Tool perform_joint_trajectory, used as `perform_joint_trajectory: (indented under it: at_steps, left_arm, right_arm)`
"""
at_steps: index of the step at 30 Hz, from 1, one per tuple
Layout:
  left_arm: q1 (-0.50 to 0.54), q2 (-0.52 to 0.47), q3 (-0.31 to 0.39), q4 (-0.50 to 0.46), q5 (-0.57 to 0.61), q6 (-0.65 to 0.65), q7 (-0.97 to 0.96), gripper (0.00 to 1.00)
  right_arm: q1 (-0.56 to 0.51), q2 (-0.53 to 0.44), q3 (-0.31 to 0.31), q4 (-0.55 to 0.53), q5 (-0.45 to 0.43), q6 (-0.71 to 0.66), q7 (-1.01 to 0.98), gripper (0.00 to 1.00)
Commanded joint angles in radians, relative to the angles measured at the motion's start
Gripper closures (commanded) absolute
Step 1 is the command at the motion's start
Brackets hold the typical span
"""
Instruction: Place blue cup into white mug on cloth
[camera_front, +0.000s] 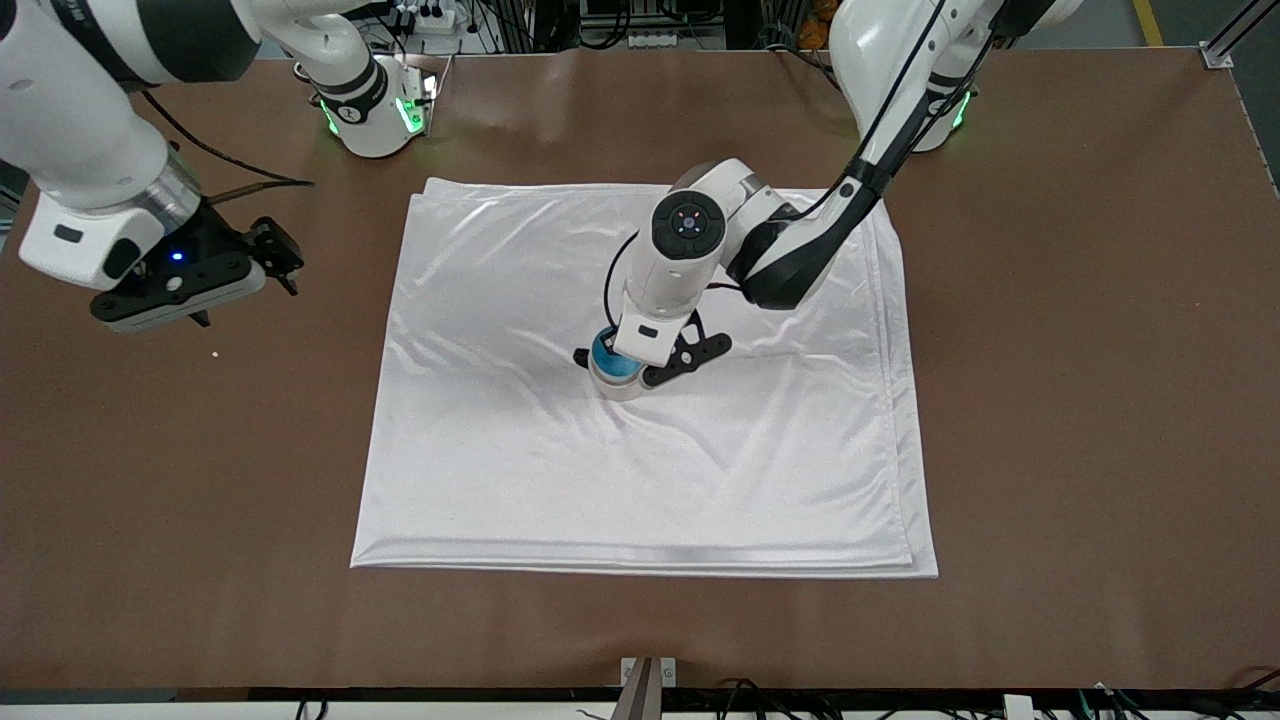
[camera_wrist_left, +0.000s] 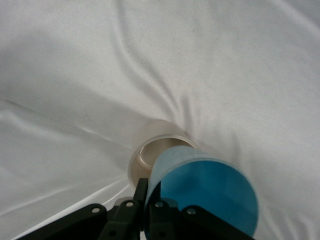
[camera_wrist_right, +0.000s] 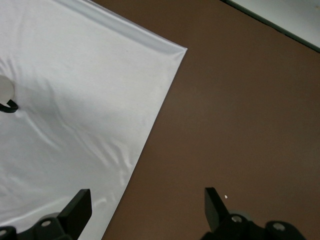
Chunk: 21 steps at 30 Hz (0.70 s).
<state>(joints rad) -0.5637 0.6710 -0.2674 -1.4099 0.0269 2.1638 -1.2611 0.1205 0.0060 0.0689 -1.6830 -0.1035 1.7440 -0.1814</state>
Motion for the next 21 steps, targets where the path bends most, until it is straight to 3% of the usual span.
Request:
perform_joint_trajectory:
  at_steps: [1, 6, 11, 21]
  left_arm:
    - [-0.016, 0.024, 0.016, 0.023, 0.011, 0.004, -0.021, 1.00]
    - [-0.018, 0.038, 0.016, 0.020, 0.018, 0.004, -0.017, 1.00]
    - [-0.034, 0.055, 0.016, 0.020, 0.019, 0.004, -0.017, 1.00]
    - [-0.048, 0.090, 0.017, 0.019, 0.034, 0.005, -0.018, 1.00]
  right_arm:
    - [-0.082, -0.015, 0.014, -0.003, -0.001, -0.032, 0.037, 0.00]
    - [-0.133, -0.028, 0.014, 0.011, 0.004, -0.058, 0.037, 0.00]
    - [-0.203, -0.026, 0.009, 0.042, 0.097, -0.077, 0.037, 0.00]
    - [-0.208, -0.031, 0.008, 0.066, 0.094, -0.101, 0.209, 0.00]
